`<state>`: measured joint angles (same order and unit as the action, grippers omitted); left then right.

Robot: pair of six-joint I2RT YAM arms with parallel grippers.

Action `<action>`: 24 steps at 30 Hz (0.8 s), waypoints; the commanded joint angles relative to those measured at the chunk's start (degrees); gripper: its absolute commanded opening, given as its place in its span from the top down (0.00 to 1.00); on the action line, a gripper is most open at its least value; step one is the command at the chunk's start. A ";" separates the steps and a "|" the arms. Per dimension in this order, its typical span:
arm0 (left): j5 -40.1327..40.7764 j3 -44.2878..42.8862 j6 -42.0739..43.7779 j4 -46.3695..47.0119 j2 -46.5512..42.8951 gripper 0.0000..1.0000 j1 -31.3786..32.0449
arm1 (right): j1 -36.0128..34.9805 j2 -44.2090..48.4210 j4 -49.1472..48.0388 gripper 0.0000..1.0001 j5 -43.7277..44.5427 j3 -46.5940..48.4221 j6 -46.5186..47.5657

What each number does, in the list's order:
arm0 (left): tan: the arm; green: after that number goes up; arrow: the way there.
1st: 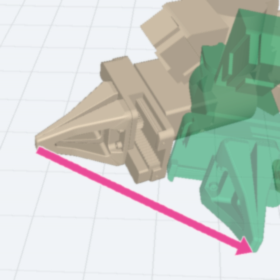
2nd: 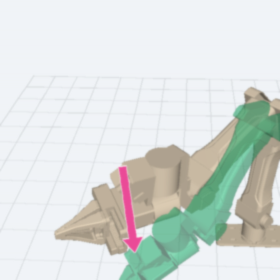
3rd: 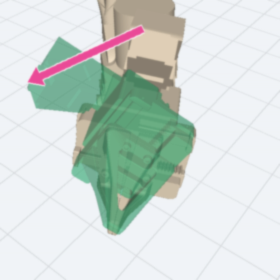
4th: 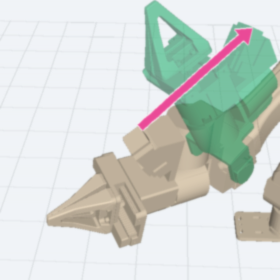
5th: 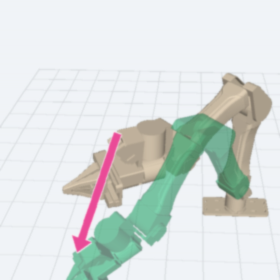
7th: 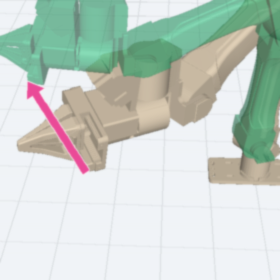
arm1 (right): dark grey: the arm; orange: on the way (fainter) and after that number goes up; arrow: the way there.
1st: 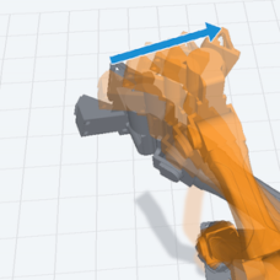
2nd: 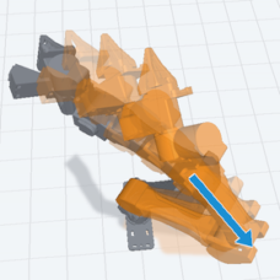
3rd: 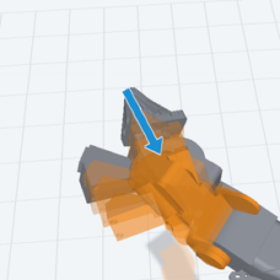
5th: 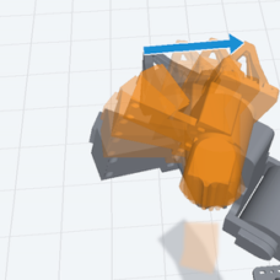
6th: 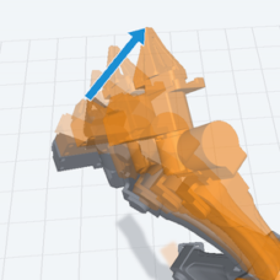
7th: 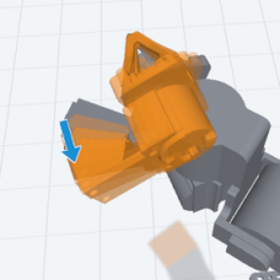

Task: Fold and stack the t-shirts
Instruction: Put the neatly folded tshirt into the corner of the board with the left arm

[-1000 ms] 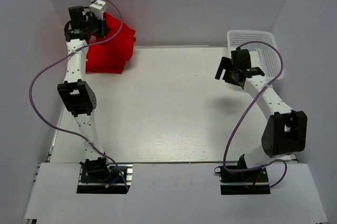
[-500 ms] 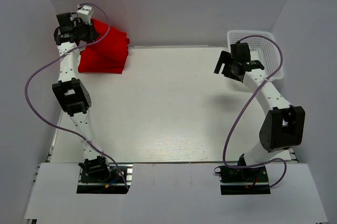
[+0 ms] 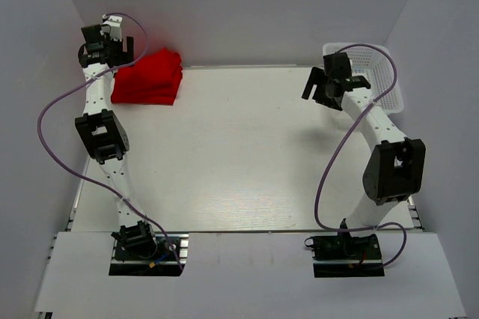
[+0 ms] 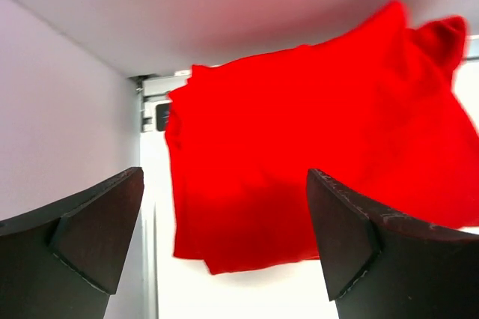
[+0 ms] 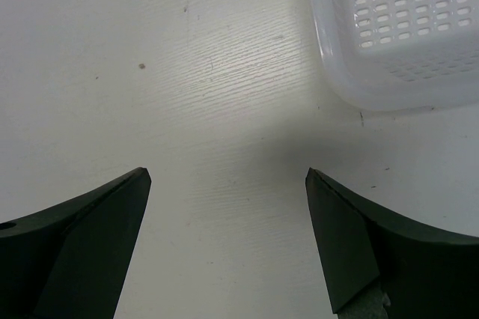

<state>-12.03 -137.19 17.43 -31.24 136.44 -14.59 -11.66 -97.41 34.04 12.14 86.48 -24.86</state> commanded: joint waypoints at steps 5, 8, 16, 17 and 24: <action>3.68 1.83 -1.35 1.45 -5.30 0.00 0.26 | -0.56 0.90 0.41 0.10 1.48 2.65 -0.01; 0.27 3.85 -2.39 0.67 -7.85 0.00 0.88 | -0.64 2.22 -0.47 0.10 1.39 1.68 0.51; -9.06 14.55 -14.59 -3.48 -18.10 0.00 7.54 | -0.21 9.23 -6.16 0.10 -2.64 -9.19 3.06; -6.89 17.45 -16.01 -1.73 -20.14 0.00 8.86 | -0.29 9.86 -6.88 0.10 -2.91 -10.35 3.15; -0.46 54.51 -26.21 11.20 -43.06 0.00 22.14 | -0.38 17.76 -13.56 0.10 -9.92 -23.27 4.38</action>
<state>-15.62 -91.07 -2.70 -25.67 102.87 4.27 -12.08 -82.91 25.45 6.52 66.15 -22.15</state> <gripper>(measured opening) 0.993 0.904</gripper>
